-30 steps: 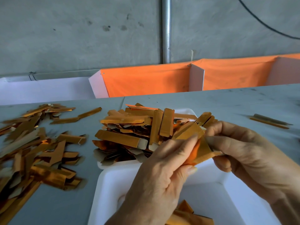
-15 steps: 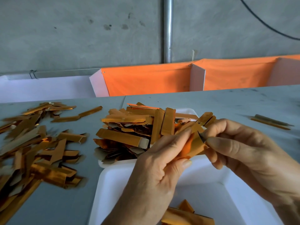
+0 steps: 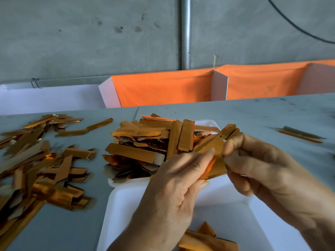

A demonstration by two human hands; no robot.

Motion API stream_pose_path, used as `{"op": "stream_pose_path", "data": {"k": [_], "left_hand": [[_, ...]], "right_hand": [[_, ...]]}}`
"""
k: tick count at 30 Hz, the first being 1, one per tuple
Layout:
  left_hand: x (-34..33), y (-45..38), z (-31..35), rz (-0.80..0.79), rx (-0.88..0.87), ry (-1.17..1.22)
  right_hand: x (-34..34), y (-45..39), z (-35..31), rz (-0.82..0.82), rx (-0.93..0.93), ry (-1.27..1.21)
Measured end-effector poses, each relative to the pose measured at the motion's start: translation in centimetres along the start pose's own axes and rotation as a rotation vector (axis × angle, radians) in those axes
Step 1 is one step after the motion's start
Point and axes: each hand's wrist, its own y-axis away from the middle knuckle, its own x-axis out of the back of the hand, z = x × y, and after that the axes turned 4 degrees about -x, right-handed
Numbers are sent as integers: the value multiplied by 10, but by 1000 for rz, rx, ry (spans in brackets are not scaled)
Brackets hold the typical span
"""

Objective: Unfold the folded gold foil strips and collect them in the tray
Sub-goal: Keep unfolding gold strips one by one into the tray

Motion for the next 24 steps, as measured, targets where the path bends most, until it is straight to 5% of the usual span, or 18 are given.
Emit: {"op": "stream_pose_path", "data": {"k": [8, 24], "left_hand": [[2, 1, 0, 12, 13, 2], [0, 4, 5, 2, 123, 57]], "right_hand": [[5, -4, 2, -121, -107, -276], [4, -4, -3, -3, -165, -138]]}}
